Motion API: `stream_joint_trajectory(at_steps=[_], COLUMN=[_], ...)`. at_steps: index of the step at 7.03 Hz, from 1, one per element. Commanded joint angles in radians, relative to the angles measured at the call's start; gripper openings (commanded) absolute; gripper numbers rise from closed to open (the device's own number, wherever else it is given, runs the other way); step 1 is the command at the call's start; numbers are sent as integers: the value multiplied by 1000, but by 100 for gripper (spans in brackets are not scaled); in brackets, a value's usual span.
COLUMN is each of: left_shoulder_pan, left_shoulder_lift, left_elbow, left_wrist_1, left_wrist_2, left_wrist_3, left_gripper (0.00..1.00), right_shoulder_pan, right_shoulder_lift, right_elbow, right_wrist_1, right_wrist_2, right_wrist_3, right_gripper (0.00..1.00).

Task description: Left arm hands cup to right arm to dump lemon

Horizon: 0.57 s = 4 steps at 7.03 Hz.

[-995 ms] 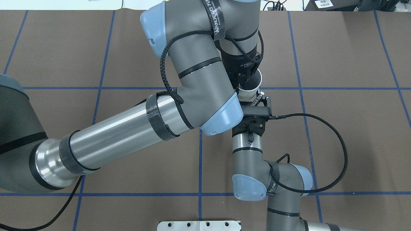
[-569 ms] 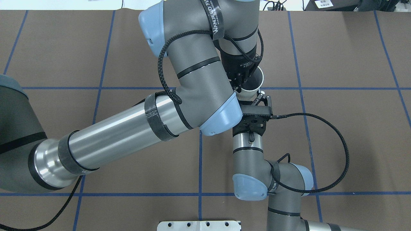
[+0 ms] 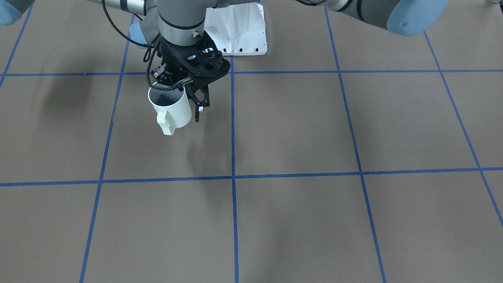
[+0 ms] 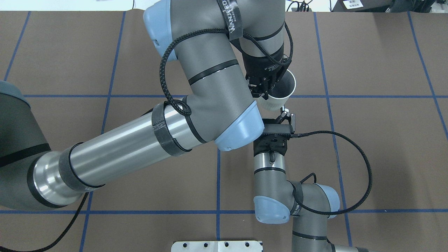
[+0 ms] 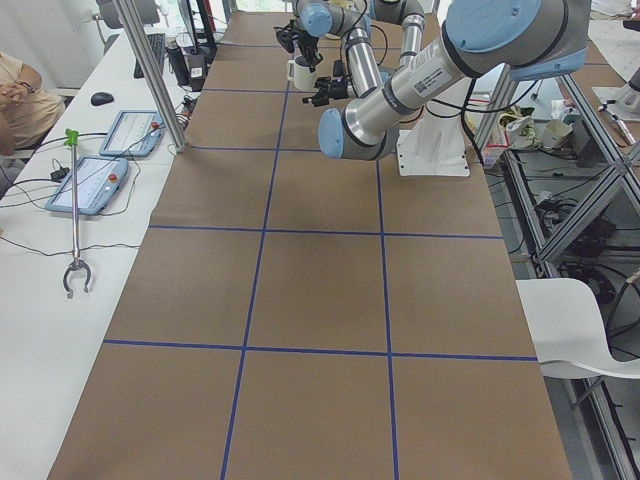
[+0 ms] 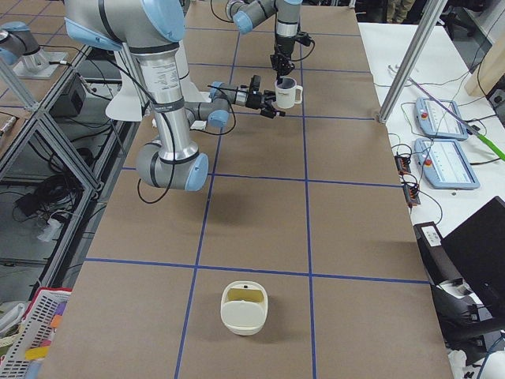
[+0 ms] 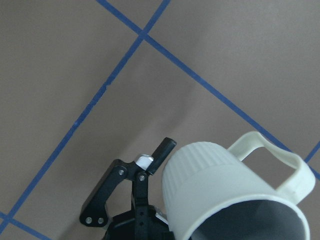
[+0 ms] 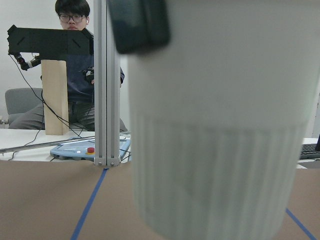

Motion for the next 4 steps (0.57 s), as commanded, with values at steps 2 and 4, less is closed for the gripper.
stream_joint_trajectory(at_steps=[2,4], left_shoulder_pan=[-35,-71], left_shoulder_lift=[77,288], left_elbow=[-132,-318], left_wrist_1=[-3,0], left_wrist_2=[-2,-2], left_wrist_3=[5,140], left_gripper=[0,0], right_shoulder_pan=[22,63], right_shoulder_lift=[-46,-209], right_elbow=[7,75], right_wrist_1=[70,245], right_wrist_2=[175,307], right_wrist_3=[-44,-267], right_gripper=[100,100])
